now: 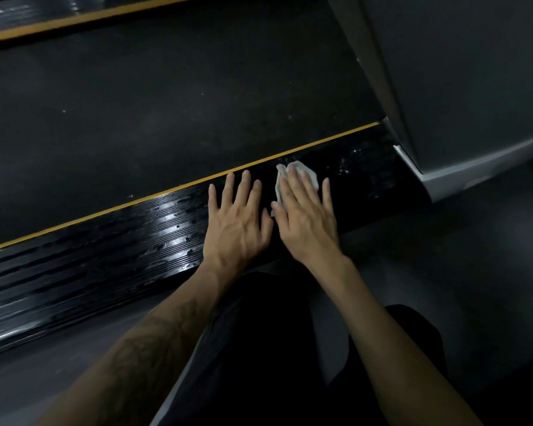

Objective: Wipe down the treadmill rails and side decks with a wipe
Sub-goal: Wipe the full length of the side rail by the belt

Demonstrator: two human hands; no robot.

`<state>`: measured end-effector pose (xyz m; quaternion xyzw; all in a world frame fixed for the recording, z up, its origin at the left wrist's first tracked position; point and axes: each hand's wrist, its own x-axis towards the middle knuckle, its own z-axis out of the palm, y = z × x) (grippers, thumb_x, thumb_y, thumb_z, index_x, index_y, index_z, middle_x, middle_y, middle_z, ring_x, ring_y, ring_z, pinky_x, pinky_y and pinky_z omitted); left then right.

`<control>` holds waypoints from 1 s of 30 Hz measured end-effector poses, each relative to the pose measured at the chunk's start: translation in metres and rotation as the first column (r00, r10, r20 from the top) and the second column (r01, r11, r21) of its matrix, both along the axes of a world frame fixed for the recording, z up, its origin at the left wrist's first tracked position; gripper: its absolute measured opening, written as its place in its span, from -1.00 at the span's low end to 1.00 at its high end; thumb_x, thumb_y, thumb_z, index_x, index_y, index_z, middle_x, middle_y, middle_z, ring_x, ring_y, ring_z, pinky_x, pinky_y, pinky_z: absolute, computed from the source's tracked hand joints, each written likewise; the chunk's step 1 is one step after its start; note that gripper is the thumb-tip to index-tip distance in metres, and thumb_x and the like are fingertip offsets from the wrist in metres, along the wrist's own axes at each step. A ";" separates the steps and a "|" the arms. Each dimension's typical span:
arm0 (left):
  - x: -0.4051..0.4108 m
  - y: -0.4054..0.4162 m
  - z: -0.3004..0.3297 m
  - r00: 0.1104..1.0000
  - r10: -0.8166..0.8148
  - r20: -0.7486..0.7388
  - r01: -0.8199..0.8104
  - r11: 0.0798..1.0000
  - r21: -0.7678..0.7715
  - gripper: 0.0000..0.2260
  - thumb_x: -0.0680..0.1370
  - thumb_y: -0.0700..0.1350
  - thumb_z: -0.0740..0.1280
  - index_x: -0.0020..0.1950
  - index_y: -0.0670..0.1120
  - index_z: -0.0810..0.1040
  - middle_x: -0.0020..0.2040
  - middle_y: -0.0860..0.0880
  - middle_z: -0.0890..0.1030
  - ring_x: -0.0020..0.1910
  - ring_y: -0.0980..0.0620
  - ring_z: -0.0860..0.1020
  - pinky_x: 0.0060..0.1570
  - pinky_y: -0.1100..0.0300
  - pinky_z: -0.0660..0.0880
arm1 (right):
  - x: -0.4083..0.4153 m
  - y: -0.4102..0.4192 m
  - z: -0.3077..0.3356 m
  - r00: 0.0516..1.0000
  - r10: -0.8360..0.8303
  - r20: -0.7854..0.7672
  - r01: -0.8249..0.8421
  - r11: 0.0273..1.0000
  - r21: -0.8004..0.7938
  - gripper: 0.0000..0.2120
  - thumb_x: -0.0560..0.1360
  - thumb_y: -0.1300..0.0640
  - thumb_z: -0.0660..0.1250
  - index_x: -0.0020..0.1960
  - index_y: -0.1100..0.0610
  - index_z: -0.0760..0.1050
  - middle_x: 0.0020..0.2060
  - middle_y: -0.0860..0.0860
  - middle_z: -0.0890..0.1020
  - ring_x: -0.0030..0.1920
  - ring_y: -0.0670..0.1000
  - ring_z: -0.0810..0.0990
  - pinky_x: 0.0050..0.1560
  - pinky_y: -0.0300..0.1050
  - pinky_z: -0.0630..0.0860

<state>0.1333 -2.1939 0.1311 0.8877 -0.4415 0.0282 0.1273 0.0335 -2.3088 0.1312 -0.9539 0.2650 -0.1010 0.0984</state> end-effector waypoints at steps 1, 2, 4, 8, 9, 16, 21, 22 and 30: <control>0.000 0.000 0.000 1.000 -0.001 0.006 0.001 1.000 -0.001 -0.44 0.62 0.10 0.07 0.54 -0.14 0.40 0.60 -0.18 0.32 0.61 -0.23 0.20 0.54 -0.34 0.12 | 0.005 -0.007 0.002 1.000 0.019 -0.022 -0.020 1.000 -0.016 -0.36 0.67 -0.13 -0.17 0.65 0.14 0.17 0.65 0.07 0.16 0.66 0.06 0.05 0.61 0.22 -0.18; 0.000 0.000 -0.001 1.000 -0.001 0.010 0.002 1.000 -0.002 -0.44 0.62 0.09 0.07 0.54 -0.14 0.40 0.60 -0.18 0.32 0.61 -0.24 0.20 0.53 -0.34 0.13 | 0.007 -0.014 0.003 0.999 0.024 -0.035 -0.026 0.999 -0.031 -0.36 0.67 -0.13 -0.18 0.65 0.13 0.18 0.65 0.07 0.16 0.65 0.06 0.06 0.61 0.24 -0.19; 0.000 0.000 0.000 1.000 -0.004 0.010 0.004 1.000 -0.004 -0.44 0.61 0.09 0.08 0.54 -0.15 0.40 0.59 -0.18 0.33 0.61 -0.24 0.21 0.53 -0.34 0.13 | 0.004 -0.019 0.001 0.999 -0.012 -0.034 0.010 0.999 -0.051 -0.37 0.67 -0.13 -0.16 0.64 0.13 0.19 0.64 0.08 0.18 0.65 0.07 0.08 0.61 0.26 -0.16; -0.001 -0.001 0.000 1.000 -0.002 0.011 0.002 1.000 -0.006 -0.44 0.62 0.10 0.07 0.54 -0.15 0.40 0.59 -0.18 0.33 0.61 -0.24 0.21 0.54 -0.34 0.13 | -0.006 0.002 -0.005 0.996 -0.087 0.007 0.087 0.996 -0.035 -0.38 0.68 -0.11 -0.09 0.64 0.18 0.19 0.63 0.13 0.19 0.65 0.10 0.10 0.61 0.24 -0.08; -0.001 -0.001 0.001 1.000 0.000 0.008 0.000 1.000 -0.007 -0.44 0.63 0.10 0.06 0.54 -0.15 0.40 0.59 -0.18 0.33 0.61 -0.24 0.21 0.54 -0.34 0.13 | -0.003 0.004 -0.004 0.997 -0.071 0.001 0.071 0.997 -0.022 -0.38 0.68 -0.11 -0.09 0.64 0.18 0.19 0.63 0.13 0.19 0.65 0.10 0.09 0.61 0.24 -0.08; 0.000 -0.001 0.000 1.000 -0.005 0.007 0.005 1.000 -0.001 -0.45 0.62 0.09 0.07 0.54 -0.14 0.40 0.60 -0.18 0.32 0.61 -0.23 0.20 0.54 -0.34 0.12 | 0.007 -0.021 0.004 0.996 0.004 -0.094 -0.007 0.999 -0.032 -0.34 0.65 -0.14 -0.22 0.66 0.11 0.14 0.66 0.06 0.12 0.66 0.05 0.01 0.60 0.23 -0.19; -0.001 -0.003 0.000 0.999 0.008 0.031 -0.008 1.000 -0.005 -0.46 0.62 0.09 0.10 0.52 -0.15 0.43 0.57 -0.18 0.37 0.59 -0.25 0.25 0.51 -0.35 0.17 | 0.009 -0.002 0.008 0.993 0.006 -0.120 -0.001 0.999 0.043 -0.29 0.61 -0.14 -0.27 0.67 0.15 0.07 0.67 0.08 0.04 0.67 0.06 -0.06 0.60 0.18 -0.22; -0.001 -0.003 -0.001 0.999 0.007 0.040 -0.007 1.000 -0.006 -0.47 0.62 0.08 0.11 0.52 -0.15 0.44 0.57 -0.18 0.37 0.58 -0.25 0.26 0.51 -0.35 0.18 | 0.015 -0.006 0.011 0.992 0.040 -0.118 -0.034 0.998 0.054 -0.29 0.60 -0.14 -0.27 0.67 0.14 0.08 0.67 0.07 0.05 0.67 0.05 -0.05 0.60 0.19 -0.22; -0.002 -0.003 0.001 0.999 -0.002 0.043 0.002 1.000 0.002 -0.44 0.60 0.08 0.08 0.52 -0.15 0.43 0.57 -0.18 0.37 0.59 -0.25 0.25 0.52 -0.34 0.18 | 0.013 -0.026 0.013 0.991 0.001 -0.133 0.002 1.000 0.024 -0.42 0.71 -0.08 -0.15 0.68 0.09 0.03 0.68 0.02 0.01 0.67 0.02 -0.09 0.61 0.21 -0.20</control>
